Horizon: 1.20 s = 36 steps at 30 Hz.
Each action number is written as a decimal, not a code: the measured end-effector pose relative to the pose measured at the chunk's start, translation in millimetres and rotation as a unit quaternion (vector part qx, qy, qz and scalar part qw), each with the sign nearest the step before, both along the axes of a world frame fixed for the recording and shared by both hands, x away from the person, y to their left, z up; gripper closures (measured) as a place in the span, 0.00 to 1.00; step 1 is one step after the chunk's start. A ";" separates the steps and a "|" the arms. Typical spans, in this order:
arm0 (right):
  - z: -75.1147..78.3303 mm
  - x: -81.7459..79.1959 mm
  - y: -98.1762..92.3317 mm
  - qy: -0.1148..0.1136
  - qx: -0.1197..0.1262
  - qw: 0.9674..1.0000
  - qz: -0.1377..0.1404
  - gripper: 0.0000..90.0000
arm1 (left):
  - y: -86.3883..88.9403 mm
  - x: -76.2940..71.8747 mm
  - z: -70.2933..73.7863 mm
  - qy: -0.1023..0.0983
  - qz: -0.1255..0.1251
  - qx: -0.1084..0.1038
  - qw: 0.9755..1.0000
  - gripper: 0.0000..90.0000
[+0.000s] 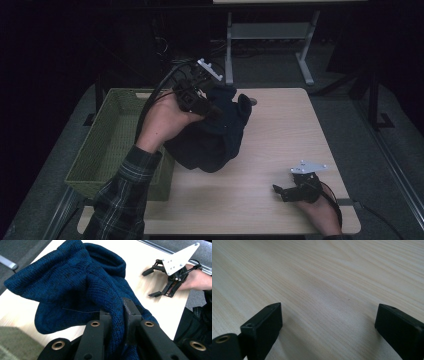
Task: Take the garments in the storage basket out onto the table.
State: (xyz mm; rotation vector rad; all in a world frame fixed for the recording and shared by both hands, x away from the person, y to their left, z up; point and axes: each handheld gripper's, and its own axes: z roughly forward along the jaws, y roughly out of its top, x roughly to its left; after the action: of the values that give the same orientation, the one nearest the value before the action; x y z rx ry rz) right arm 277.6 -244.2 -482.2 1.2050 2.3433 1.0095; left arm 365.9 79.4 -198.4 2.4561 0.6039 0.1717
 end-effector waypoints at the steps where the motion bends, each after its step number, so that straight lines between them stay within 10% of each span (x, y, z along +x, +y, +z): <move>1: 0.0 0.0 0.0 0.000 0.000 1.000 0.000 0.08 | -3.2 0.2 -1.4 0.000 -0.004 0.002 1.000 0.89; 17: -0.2 0.4 -0.5 -0.002 -0.001 1.000 0.000 0.08 | -51.1 3.7 -49.1 0.028 -0.043 0.005 0.999 0.89; 36: -0.2 0.2 -0.4 0.000 0.000 1.000 -0.001 0.08 | -91.0 20.0 -118.7 0.038 -0.048 0.055 0.997 0.88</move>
State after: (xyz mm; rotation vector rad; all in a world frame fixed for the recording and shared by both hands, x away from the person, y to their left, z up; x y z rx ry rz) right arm 277.8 -244.5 -482.4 1.2078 2.3407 1.0086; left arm 385.9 -11.7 -317.1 2.6028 0.5198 0.0751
